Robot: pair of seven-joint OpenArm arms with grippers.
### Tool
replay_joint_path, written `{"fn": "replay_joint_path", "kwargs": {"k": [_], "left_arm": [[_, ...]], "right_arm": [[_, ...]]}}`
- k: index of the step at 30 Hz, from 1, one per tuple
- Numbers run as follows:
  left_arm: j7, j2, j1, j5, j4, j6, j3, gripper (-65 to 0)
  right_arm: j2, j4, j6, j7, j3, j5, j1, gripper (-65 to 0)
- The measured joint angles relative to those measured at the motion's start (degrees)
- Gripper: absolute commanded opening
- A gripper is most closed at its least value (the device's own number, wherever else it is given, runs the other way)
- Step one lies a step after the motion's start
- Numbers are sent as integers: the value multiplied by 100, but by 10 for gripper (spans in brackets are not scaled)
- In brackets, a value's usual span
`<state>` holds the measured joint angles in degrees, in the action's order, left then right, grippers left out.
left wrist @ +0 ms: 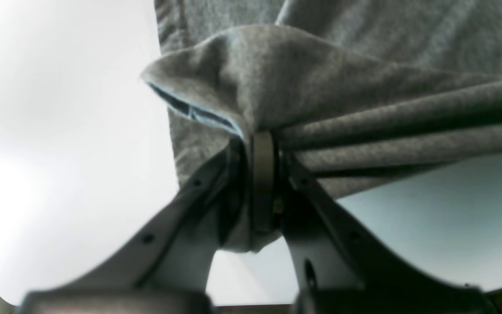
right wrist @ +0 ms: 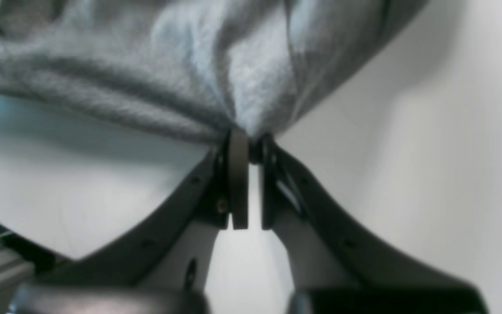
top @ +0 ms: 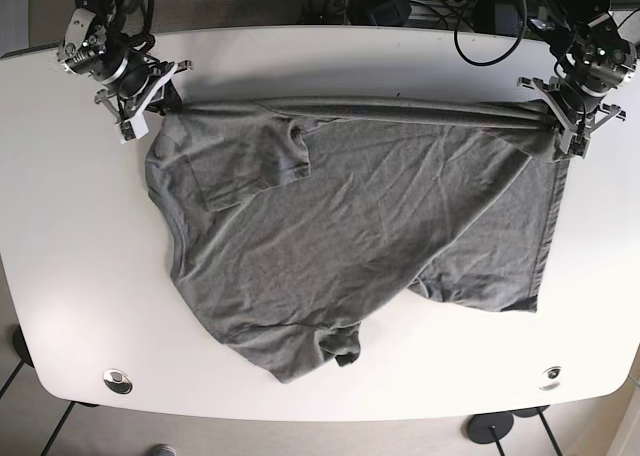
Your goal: Fold the T-shirt properly
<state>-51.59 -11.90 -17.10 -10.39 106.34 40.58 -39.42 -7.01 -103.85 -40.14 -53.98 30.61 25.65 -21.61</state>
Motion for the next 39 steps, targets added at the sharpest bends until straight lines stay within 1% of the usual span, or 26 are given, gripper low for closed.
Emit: {"fn": "replay_joint_path", "kwargs": {"k": [2,3,4,6,8,9,10,12,13,15,17,18,22,26,31,33,39], "left_arm": [[0,-7,-2,2,0,0,-2,-650],[0,0,-4,2,0,2,-2,-650],[0,-7,-7,9,0,0,-2,-650],[-7,-39,-20,138,0,-22,-9,-650],[-2,-120,-33,133,0,-24,-24,-650],[-2,-133,-22,133,0,-24,-24,-650],[-2,-133,-20,133,-2,-24,-22,-650],[-4,-131,-24,133,0,-24,-17,-650],[-4,-129,-22,133,0,-24,-15,-650],[-2,-133,-20,133,-2,-24,-2,-650],[-2,-127,-22,131,0,-24,7,-650],[-4,-118,-22,133,-2,-22,7,-650],[-2,-111,-22,131,0,-24,7,-650],[-9,-120,-22,138,-4,-24,9,-650],[-4,-107,-22,136,-4,-24,9,-650],[-2,-114,-20,133,-4,-24,9,-650],[-4,-116,-17,133,-4,-24,9,-650]], "right_arm": [[35,-240,-22,79,114,20,-345,-625],[50,-267,-26,74,166,11,-544,-602],[85,-345,-37,-20,334,7,-693,-552],[181,-498,72,-24,619,-144,-822,-444],[195,-669,61,-55,741,-120,-872,-323],[192,-726,46,-151,782,-96,-872,-274],[192,-772,46,-175,826,-52,-844,-241],[164,-802,46,-155,870,479,-734,-205],[44,-787,48,-181,723,627,-599,-201],[-74,-713,87,-177,219,619,-302,-206],[-46,-455,33,-170,-306,732,90,-206],[-17,-254,9,-157,-461,767,282,-206],[-74,798,31,-177,-848,638,896,-206],[-74,1294,26,-105,-1071,723,1193,-206],[-87,1322,26,-46,-1381,726,1250,-206],[-28,1331,22,-48,-1484,745,1270,-206],[-33,1261,24,-59,-1482,761,1200,-206]]}}
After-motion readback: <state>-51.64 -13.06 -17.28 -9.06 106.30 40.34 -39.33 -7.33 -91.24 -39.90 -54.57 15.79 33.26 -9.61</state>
